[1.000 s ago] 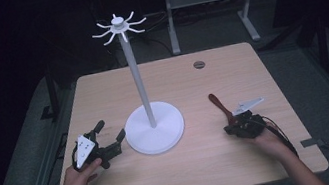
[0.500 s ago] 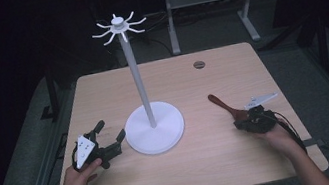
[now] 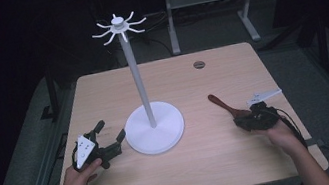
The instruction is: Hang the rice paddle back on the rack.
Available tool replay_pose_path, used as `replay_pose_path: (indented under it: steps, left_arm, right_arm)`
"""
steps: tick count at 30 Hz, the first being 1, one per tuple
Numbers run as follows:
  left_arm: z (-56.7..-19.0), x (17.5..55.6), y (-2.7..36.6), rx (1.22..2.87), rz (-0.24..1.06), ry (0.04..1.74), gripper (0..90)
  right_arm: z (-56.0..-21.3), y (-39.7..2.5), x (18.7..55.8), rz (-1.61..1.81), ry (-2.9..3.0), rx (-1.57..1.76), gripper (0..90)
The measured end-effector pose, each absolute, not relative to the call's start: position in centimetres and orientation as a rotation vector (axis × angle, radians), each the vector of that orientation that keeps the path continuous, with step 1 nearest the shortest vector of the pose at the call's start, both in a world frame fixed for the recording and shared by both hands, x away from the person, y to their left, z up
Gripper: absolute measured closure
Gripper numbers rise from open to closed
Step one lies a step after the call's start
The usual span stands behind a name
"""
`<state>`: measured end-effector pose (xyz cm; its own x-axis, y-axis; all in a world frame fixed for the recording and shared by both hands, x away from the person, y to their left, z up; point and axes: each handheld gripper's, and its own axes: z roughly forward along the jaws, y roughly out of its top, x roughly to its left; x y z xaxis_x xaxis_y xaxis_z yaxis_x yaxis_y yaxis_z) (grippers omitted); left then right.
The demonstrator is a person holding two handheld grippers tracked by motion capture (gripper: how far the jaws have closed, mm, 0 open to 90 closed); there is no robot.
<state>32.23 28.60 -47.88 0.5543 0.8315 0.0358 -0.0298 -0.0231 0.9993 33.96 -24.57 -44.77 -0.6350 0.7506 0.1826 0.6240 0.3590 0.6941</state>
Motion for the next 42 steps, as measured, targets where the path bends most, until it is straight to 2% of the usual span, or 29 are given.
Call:
replay_pose_path:
  steps: [5,13,31,42]
  left_arm:
    - [-47.8,32.3,28.5,1.448,0.795,0.739,12.5]
    - [-47.9,32.3,28.5,1.442,0.791,0.740,12.6]
    - [-47.9,32.3,28.6,1.435,0.785,0.743,12.5]
    - [-47.9,32.3,28.6,1.435,0.784,0.745,12.5]
  right_arm:
    - [-43.9,-24.5,34.8,1.111,2.485,1.263,72.9]
    - [-43.3,-24.1,36.3,1.015,2.528,1.256,68.6]
    - [-41.8,-22.3,40.8,0.790,2.637,1.241,66.6]
    - [-41.7,-20.7,43.9,0.574,2.714,1.277,61.2]
